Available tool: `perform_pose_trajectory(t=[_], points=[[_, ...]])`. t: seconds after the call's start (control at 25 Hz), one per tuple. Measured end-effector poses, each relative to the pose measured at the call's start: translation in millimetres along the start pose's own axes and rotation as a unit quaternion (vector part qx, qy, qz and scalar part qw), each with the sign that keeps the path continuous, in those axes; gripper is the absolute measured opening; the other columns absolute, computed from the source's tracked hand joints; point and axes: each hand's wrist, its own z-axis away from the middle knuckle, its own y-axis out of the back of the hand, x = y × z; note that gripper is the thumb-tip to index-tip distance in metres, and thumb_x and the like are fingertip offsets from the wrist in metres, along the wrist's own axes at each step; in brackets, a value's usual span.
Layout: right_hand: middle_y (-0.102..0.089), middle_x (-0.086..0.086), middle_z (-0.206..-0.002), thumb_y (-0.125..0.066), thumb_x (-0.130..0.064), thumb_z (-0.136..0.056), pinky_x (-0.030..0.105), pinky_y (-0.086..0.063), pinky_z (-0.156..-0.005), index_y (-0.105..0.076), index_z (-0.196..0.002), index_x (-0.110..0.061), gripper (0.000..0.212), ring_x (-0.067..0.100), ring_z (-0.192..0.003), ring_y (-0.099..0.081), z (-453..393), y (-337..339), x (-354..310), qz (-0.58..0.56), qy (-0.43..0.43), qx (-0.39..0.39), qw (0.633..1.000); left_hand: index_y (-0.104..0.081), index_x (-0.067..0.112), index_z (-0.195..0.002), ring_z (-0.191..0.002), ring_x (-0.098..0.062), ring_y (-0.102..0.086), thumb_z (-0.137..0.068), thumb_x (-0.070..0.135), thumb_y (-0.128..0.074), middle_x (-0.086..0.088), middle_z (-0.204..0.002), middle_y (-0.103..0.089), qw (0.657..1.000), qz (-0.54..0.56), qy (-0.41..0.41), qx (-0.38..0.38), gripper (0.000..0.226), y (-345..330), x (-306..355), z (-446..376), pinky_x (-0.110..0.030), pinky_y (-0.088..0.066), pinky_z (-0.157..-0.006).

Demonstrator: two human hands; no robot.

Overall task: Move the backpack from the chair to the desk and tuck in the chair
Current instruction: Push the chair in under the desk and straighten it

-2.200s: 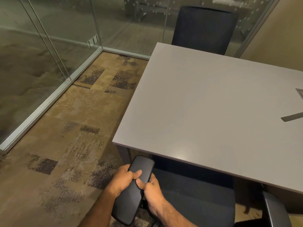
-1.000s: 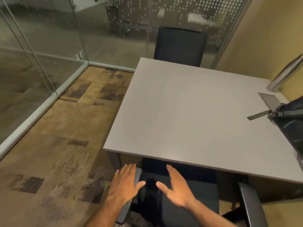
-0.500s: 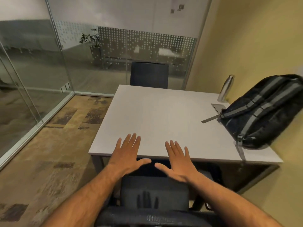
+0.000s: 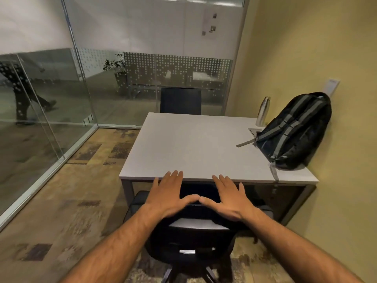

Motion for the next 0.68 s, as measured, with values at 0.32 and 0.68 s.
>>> perform_pose_trajectory(t=[0.32, 0.68], points=[[-0.038, 0.003, -0.166, -0.005, -0.105, -0.064, 0.061, -0.008, -0.126, -0.037, -0.158, -0.028, 0.125, 0.022, -0.155, -0.027, 50.3, -17.5, 13.1, 0.036, -0.086, 0.031, 0.995, -0.022, 0.027, -0.162, -0.158, -0.023, -0.02, -0.066, 0.104, -0.02, 0.001, -0.171, -0.027, 1.0, -0.002, 0.0, -0.03, 0.123, -24.9, 3.8, 35.4, -0.056, -0.009, -0.127], [-0.07, -0.014, -0.126, -0.009, -0.101, -0.075, 0.056, -0.021, -0.124, -0.065, -0.129, -0.032, 0.104, 0.009, -0.122, -0.058, 40.7, -22.3, 19.7, 0.054, -0.067, 0.104, 0.991, -0.041, 0.03, -0.153, -0.15, -0.019, -0.036, -0.055, 0.111, -0.016, 0.008, -0.157, -0.049, 1.0, -0.016, -0.022, 0.005, 0.13, -30.2, 2.4, 21.9, -0.054, -0.019, -0.125]])
